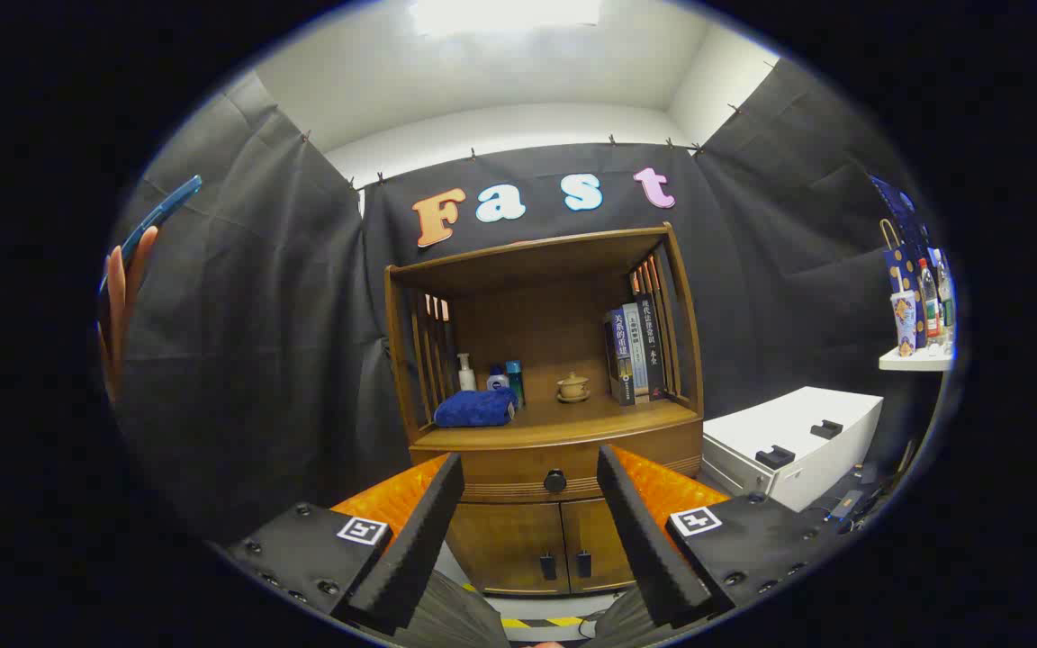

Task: Pull open the drawer, take out the items inside it, and place them on the countertop above the cabinet.

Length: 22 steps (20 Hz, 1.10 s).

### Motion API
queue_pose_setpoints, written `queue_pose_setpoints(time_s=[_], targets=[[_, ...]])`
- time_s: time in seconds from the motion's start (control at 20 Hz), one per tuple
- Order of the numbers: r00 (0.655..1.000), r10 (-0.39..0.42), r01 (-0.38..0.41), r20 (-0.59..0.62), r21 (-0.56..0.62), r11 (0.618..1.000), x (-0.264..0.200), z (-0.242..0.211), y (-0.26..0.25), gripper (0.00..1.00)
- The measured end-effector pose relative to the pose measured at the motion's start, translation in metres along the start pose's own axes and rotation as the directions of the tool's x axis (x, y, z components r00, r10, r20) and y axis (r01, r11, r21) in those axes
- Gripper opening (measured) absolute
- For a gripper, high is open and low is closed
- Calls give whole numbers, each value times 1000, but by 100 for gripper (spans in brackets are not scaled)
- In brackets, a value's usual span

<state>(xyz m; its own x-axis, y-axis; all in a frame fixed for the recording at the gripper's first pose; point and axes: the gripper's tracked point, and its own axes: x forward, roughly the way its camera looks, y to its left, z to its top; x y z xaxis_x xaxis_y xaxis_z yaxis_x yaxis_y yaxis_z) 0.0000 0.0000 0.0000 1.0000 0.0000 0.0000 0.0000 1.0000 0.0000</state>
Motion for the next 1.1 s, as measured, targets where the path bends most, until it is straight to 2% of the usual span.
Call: queue_pose_setpoints(time_s=[0.3,0.55,1.1], targets=[[999,42,-42,-5,-24,999,-3,-7,13,98],[998,44,-41,41,-59,997,8,12,17,98],[998,47,-44,39,-88,995,-2,2,31,98]])
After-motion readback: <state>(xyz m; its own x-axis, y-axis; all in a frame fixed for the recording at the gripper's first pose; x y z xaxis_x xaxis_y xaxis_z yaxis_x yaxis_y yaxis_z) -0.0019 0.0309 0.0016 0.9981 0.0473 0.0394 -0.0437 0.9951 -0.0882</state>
